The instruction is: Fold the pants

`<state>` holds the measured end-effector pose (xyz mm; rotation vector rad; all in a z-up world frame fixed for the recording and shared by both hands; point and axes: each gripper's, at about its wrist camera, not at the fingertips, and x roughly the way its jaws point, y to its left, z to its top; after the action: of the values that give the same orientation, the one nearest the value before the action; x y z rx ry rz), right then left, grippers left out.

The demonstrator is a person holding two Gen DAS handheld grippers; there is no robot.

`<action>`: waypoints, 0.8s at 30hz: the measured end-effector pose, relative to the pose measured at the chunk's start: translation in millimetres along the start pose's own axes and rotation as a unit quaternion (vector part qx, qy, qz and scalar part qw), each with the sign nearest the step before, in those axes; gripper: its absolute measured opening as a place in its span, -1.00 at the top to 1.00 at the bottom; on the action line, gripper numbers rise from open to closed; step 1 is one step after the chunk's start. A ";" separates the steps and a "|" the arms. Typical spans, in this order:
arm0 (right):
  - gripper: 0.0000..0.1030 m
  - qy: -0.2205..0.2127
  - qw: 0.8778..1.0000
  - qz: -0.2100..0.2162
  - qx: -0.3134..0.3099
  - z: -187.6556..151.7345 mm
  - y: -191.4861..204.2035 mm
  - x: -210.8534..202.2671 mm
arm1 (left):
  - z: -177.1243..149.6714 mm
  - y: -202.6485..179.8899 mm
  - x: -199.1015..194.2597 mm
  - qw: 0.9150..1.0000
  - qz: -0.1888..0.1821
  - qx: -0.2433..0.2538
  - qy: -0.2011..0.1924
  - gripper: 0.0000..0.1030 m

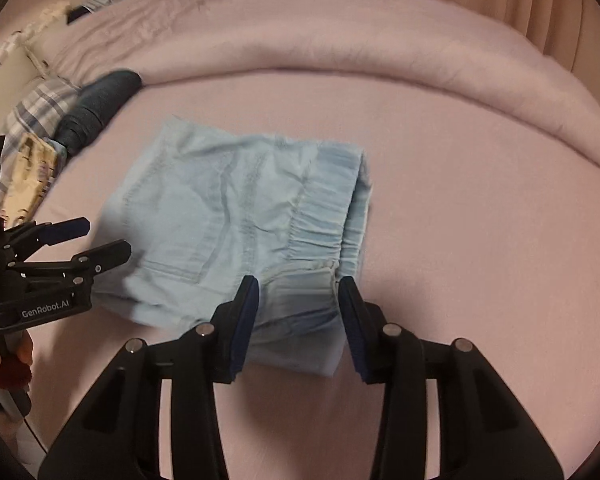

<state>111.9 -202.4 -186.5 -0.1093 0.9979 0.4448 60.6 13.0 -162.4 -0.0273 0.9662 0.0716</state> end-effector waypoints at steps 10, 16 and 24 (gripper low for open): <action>-0.15 -0.043 0.999 -0.016 -0.025 -5.2 16.2 -108.5 | 14.3 -3.4 -109.7 0.997 0.040 -0.031 -0.064 -0.52; -0.31 -0.046 0.999 -0.020 -0.019 -2.4 27.1 -152.3 | 13.9 -11.3 -146.5 0.996 0.059 -0.031 -0.065 -0.56; -0.38 -0.040 0.999 -0.001 -0.009 -2.1 33.6 -186.1 | 9.9 -20.0 -175.5 0.996 0.044 -0.029 -0.070 -0.56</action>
<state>10.7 -230.5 -29.2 -0.1077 0.9146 0.4537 -29.2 -14.9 -12.6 -0.0334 0.8239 0.1798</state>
